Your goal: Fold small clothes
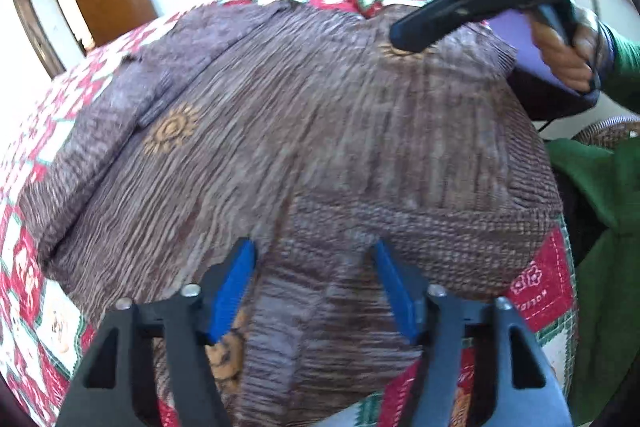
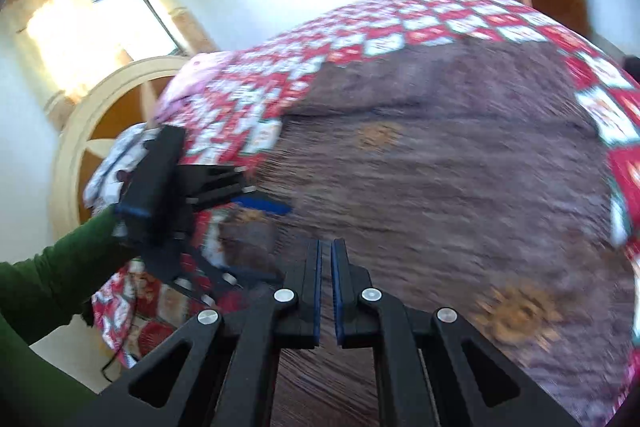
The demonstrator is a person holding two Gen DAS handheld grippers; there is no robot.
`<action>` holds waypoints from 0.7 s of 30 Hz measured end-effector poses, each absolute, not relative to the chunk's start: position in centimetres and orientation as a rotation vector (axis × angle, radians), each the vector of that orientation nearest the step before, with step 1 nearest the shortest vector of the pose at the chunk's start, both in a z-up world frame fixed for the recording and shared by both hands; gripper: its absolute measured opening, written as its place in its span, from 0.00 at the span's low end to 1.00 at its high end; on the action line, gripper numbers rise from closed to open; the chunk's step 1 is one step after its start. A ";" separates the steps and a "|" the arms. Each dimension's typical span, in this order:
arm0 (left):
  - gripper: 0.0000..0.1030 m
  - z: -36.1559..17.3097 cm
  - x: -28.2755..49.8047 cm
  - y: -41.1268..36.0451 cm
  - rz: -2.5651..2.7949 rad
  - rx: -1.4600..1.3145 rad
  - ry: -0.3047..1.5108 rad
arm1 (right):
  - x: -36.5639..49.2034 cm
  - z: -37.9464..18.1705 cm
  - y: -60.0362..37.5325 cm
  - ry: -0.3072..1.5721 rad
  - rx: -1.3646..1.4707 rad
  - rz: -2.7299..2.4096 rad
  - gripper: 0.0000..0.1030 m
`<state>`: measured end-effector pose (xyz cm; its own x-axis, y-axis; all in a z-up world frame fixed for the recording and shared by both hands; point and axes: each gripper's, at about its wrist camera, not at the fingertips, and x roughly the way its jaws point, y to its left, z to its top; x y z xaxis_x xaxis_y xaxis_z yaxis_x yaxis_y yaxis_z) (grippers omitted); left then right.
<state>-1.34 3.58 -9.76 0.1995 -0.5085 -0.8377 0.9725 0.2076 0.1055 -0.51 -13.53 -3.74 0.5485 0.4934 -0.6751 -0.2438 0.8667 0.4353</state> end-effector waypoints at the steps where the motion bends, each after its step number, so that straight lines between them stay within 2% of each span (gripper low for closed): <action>1: 0.62 -10.0 -1.9 3.5 -1.188 0.773 0.742 | -0.8 -4.0 -14.4 0.894 0.326 0.421 0.05; 7: 0.63 -10.1 -1.3 3.4 -1.206 0.701 0.780 | -3.9 -3.2 -20.7 0.865 0.420 0.261 0.05; 8: 0.61 -10.0 -1.4 3.6 -1.197 0.697 0.778 | -4.7 -2.7 -22.0 0.851 0.426 0.218 0.05; 10: 0.47 -9.9 -2.5 3.7 -1.194 0.710 0.754 | -6.4 -2.1 -24.1 0.832 0.435 0.134 0.05; 12: 0.37 -9.7 -3.6 4.2 -1.171 0.719 0.720 | -8.2 -1.8 -26.7 0.819 0.476 0.051 0.12; 13: 0.33 -9.8 -4.2 4.4 -1.161 0.715 0.703 | -9.0 -1.9 -27.8 0.817 0.503 0.016 0.29; 14: 0.19 -9.8 -4.2 4.5 -1.166 0.701 0.704 | -9.9 -2.1 -29.0 0.815 0.532 -0.017 0.52; 15: 0.18 -9.8 -4.1 4.5 -1.157 0.685 0.706 | -10.7 -2.3 -29.7 0.810 0.555 -0.037 0.59; 16: 0.17 -9.8 -4.2 4.6 -1.135 0.658 0.710 | -11.4 -2.6 -30.2 0.808 0.575 -0.042 0.62; 21: 0.16 -9.7 -3.9 5.3 -1.071 0.533 0.732 | -12.4 -3.5 -29.1 0.856 0.556 0.037 0.61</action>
<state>-3.86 5.32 -9.70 0.2878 -0.5880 -0.7560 0.9181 0.3940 0.0431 -12.44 -29.07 -3.48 0.6636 0.2494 -0.7053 0.1869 0.8576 0.4791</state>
